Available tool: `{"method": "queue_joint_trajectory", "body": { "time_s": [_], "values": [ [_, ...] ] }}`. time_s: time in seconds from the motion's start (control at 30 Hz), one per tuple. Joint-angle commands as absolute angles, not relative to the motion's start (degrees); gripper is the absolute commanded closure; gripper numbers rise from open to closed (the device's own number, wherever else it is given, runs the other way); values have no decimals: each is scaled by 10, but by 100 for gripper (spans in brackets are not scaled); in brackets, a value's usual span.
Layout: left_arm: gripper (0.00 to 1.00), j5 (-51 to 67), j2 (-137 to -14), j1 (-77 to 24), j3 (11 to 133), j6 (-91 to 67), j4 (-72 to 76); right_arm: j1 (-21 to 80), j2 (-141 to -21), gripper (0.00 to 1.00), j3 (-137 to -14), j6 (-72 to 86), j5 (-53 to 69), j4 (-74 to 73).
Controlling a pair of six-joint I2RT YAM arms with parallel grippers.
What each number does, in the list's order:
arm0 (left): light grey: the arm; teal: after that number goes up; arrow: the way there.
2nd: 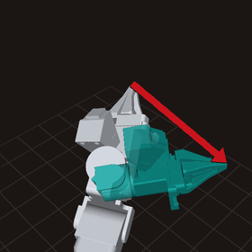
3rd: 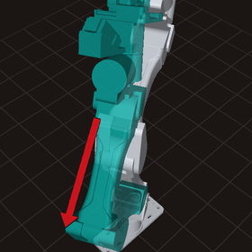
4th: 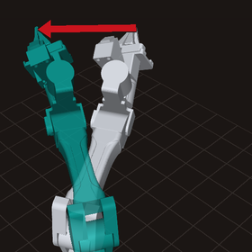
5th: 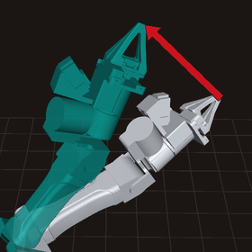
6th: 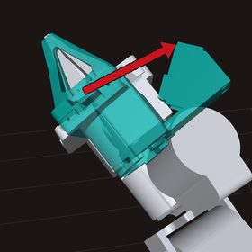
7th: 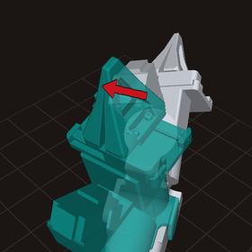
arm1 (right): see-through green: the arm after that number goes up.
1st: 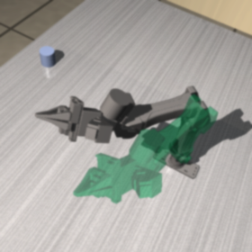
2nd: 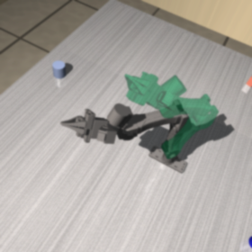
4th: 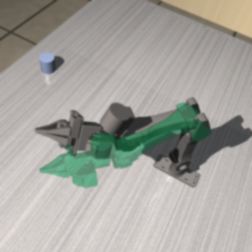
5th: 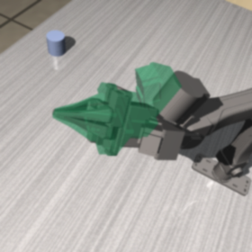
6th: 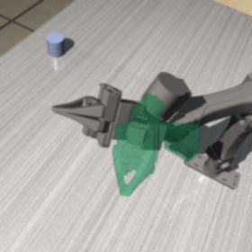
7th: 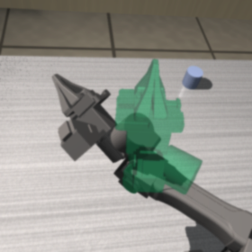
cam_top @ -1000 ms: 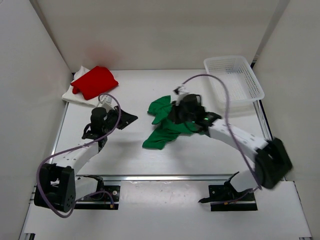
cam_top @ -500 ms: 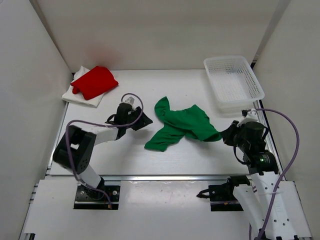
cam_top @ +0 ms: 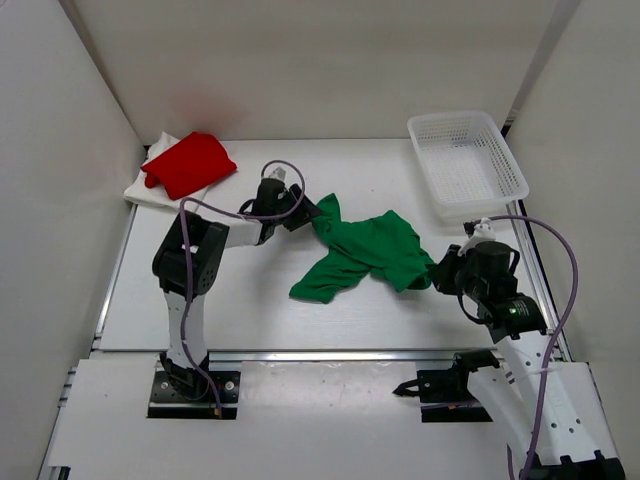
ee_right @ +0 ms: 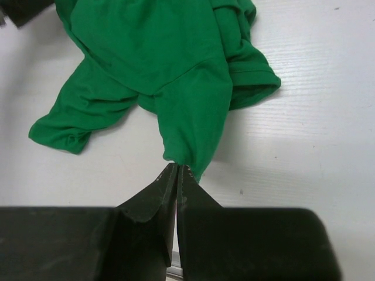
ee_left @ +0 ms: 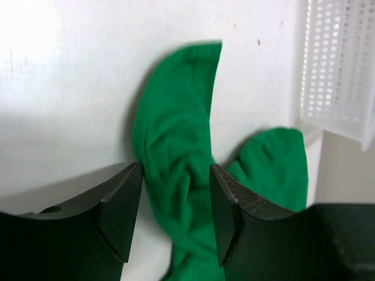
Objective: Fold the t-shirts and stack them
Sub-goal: Flatten out the tshirt
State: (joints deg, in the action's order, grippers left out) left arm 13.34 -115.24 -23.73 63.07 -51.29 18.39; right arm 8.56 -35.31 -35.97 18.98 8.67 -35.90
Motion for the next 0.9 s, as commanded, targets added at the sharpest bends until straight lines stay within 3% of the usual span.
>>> {"method": "queue_joint_trajectory", "body": {
  "time_s": [0.0, 0.23, 0.4, 0.73, 0.87],
  "values": [
    [41, 85, -1171, -237, 733, -454, 119, 89, -361, 100, -352, 175, 105, -323],
    [42, 44, -1314, -282, 1033, -238, -87, 60, -370, 100, -341, 161, 148, -296],
    [42, 26, -1386, -295, 1174, -142, -206, 66, -373, 100, -337, 161, 155, -287],
    [29, 66, -1360, -274, 1103, -136, -153, 64, -375, 100, -316, 163, 176, -273],
    [30, 64, -1374, -276, 1121, -121, -171, 62, -376, 100, -309, 169, 180, -268]
  ]
}}
